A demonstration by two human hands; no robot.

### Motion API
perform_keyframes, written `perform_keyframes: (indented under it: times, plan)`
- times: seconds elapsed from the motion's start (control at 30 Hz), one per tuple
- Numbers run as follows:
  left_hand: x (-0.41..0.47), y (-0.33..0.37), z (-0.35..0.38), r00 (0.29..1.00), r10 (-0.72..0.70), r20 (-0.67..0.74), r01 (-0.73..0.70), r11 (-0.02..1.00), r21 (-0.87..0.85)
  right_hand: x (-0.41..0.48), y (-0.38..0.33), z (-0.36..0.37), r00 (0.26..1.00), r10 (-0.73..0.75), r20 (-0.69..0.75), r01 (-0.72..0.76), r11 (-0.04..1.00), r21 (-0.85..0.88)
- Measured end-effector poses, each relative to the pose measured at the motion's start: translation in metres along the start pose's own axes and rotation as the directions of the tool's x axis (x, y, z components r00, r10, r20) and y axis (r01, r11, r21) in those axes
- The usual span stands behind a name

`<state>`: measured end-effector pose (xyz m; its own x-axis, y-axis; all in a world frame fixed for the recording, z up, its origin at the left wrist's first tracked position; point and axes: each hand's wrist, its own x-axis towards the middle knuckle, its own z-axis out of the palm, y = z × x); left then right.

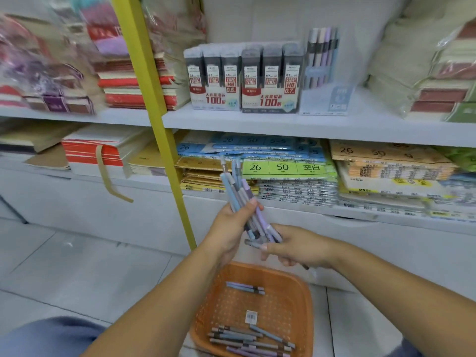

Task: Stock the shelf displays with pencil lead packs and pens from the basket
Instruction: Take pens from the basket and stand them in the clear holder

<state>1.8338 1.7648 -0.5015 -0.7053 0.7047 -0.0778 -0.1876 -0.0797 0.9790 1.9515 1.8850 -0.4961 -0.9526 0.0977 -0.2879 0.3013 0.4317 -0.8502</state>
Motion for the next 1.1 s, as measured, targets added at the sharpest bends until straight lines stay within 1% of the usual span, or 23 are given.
perform_keyframes:
  times: [0.13, 0.23, 0.27, 0.33, 0.4, 0.47, 0.53, 0.57, 0.6, 0.67, 0.7, 0.73, 0.8, 0.83, 0.9, 0.93, 0.97, 1.0, 1.1]
  plan:
    - [0.004, 0.048, 0.005, 0.995, 0.100, 0.031, -0.096, 0.990, -0.104, -0.008, -0.027, -0.029, 0.998, -0.044, -0.047, 0.040, 0.996, -0.086]
    - [0.015, 0.085, 0.000, 0.978, 0.199, -0.054, -0.203, 0.975, -0.086, -0.010, -0.041, -0.052, 0.993, -0.057, -0.101, 0.048, 0.994, -0.095]
    - [0.020, 0.095, -0.004, 0.971, 0.222, -0.084, -0.226, 0.973, -0.049, -0.011, -0.045, -0.058, 0.987, -0.069, -0.146, 0.063, 0.997, -0.046]
    - [0.028, 0.103, -0.010, 0.965, 0.237, -0.115, -0.234, 0.971, 0.043, -0.006, -0.051, -0.066, 0.960, -0.091, -0.266, 0.138, 0.977, 0.163]
    - [0.030, 0.093, -0.011, 0.977, 0.187, -0.100, -0.176, 0.978, 0.111, 0.002, -0.057, -0.067, 0.922, -0.088, -0.377, 0.248, 0.883, 0.399]
    - [0.028, 0.073, -0.007, 0.994, 0.105, -0.042, -0.100, 0.989, 0.104, 0.010, -0.064, -0.064, 0.894, -0.077, -0.442, 0.334, 0.772, 0.541]
    - [0.027, 0.062, 0.002, 0.998, 0.039, 0.055, -0.042, 0.998, 0.053, 0.017, -0.070, -0.062, 0.885, -0.079, -0.460, 0.392, 0.660, 0.641]
    - [0.027, 0.061, 0.007, 0.994, 0.025, 0.111, -0.031, 0.998, 0.053, 0.019, -0.072, -0.062, 0.882, -0.078, -0.465, 0.406, 0.625, 0.666]
    - [0.027, 0.061, 0.011, 0.986, 0.019, 0.167, -0.029, 0.998, 0.063, 0.020, -0.073, -0.062, 0.877, -0.071, -0.476, 0.415, 0.611, 0.674]
    - [0.027, 0.066, 0.016, 0.973, 0.018, 0.232, -0.037, 0.996, 0.080, 0.022, -0.074, -0.063, 0.856, -0.047, -0.515, 0.428, 0.622, 0.656]
    - [0.027, 0.068, 0.017, 0.971, 0.022, 0.237, -0.044, 0.995, 0.088, 0.023, -0.075, -0.061, 0.847, -0.039, -0.531, 0.424, 0.652, 0.629]
    - [0.028, 0.068, 0.018, 0.971, 0.027, 0.239, -0.048, 0.995, 0.083, 0.024, -0.075, -0.059, 0.835, -0.035, -0.550, 0.406, 0.713, 0.572]
    - [0.028, 0.068, 0.018, 0.966, 0.027, 0.255, -0.044, 0.997, 0.062, 0.025, -0.076, -0.056, 0.803, -0.066, -0.592, 0.342, 0.866, 0.366]
    - [0.028, 0.068, 0.017, 0.964, 0.025, 0.265, -0.042, 0.997, 0.059, 0.025, -0.076, -0.056, 0.788, -0.102, -0.607, 0.316, 0.913, 0.257]
    - [0.028, 0.070, 0.016, 0.963, 0.034, 0.266, -0.056, 0.996, 0.075, 0.022, -0.075, -0.063, 0.773, -0.165, -0.612, 0.296, 0.948, 0.117]
    - [0.028, 0.071, 0.014, 0.966, 0.035, 0.256, -0.062, 0.994, 0.095, 0.018, -0.074, -0.068, 0.774, -0.172, -0.609, 0.284, 0.955, 0.091]
    - [0.028, 0.072, 0.012, 0.969, 0.033, 0.244, -0.062, 0.992, 0.112, 0.014, -0.073, -0.073, 0.781, -0.164, -0.603, 0.278, 0.955, 0.099]
    - [0.028, 0.073, 0.010, 0.971, 0.029, 0.235, -0.058, 0.991, 0.120, 0.010, -0.072, -0.077, 0.790, -0.151, -0.595, 0.293, 0.945, 0.148]
    - [0.027, 0.074, 0.003, 0.972, 0.017, 0.236, -0.038, 0.996, 0.085, 0.003, -0.069, -0.082, 0.801, -0.142, -0.581, 0.384, 0.868, 0.317]
